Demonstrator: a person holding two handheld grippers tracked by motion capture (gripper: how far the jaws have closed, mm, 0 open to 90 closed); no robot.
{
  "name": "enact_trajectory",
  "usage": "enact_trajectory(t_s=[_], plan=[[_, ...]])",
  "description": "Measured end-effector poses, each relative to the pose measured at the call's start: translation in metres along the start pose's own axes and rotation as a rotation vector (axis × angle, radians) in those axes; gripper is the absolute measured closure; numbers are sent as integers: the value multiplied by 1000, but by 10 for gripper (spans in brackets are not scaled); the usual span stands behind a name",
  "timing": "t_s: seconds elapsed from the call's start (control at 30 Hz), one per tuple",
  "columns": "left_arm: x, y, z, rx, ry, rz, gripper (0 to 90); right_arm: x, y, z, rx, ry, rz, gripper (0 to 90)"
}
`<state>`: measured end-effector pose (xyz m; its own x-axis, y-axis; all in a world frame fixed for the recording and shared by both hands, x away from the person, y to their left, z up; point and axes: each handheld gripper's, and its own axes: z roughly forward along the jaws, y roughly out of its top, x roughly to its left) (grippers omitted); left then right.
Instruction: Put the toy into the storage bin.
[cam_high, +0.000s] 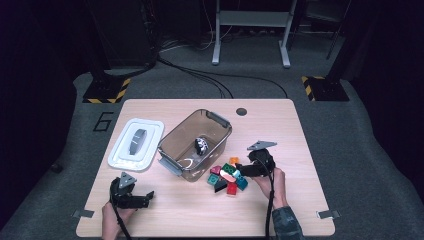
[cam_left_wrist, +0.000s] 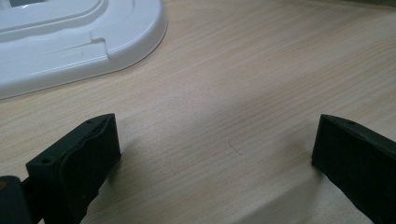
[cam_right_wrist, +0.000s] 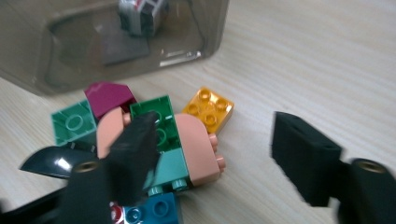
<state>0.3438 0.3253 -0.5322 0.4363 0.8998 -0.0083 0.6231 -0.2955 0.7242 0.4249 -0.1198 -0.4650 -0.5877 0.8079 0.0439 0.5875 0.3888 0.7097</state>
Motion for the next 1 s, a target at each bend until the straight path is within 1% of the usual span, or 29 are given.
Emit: enact_trajectory(t_s=[0.03,0.07,0.1,0.13,0.2,0.23,0.27,0.3,0.33,0.4,0.5,0.53,0.57,0.6,0.63,0.7,0.73,0.77,0.8,0.83,0.87,0.9,0.93,1.0], plan=[[0,0,0,0,0,0,7,-1,-1,3,16,5,-11,364],[0,0,0,0,0,0,7,-1,-2,7,19,6,8,407],[0,0,0,0,0,1,7,-3,-2,10,26,19,-11,432],[0,0,0,1,0,1,7,-3,-2,14,38,14,9,449],[0,0,0,1,0,2,7,-4,-2,20,49,17,6,487],[0,0,0,1,0,1,7,-5,-2,23,50,17,1,507],[0,0,0,1,0,1,7,-6,-2,25,48,35,1,520],[0,0,0,0,0,1,7,-6,-2,25,46,41,22,530],[0,0,0,0,0,0,7,-8,-1,26,42,47,3,554],[0,0,0,0,0,0,7,-8,-1,26,46,59,14,554],[0,0,0,1,0,1,7,-7,-1,26,50,72,6,544],[0,0,0,2,0,3,7,-5,0,27,65,75,8,544],[0,0,0,0,0,0,7,-5,0,28,72,84,-3,544],[0,0,0,1,0,2,7,-4,0,29,76,72,-11,560],[1,0,0,6,0,14,7,-4,1,30,85,67,-18,585],[1,0,0,2,1,8,7,-3,0,31,92,62,-13,628],[1,0,0,3,1,9,7,-3,0,31,89,64,-1,632],[1,0,0,3,1,9,7,-5,-1,30,92,62,-6,639],[1,0,0,5,0,12,7,-4,-1,30,92,53,6,646],[0,0,0,3,0,6,7,-5,-1,30,92,54,9,647],[0,0,0,3,0,4,7,-7,-2,29,98,52,2,645],[0,0,0,0,0,1,7,-7,-3,29,100,47,16,644],[0,0,0,1,0,1,7,-8,-4,29,105,50,11,639],[0,0,0,4,-1,6,7,-9,-6,29,116,39,27,635]])
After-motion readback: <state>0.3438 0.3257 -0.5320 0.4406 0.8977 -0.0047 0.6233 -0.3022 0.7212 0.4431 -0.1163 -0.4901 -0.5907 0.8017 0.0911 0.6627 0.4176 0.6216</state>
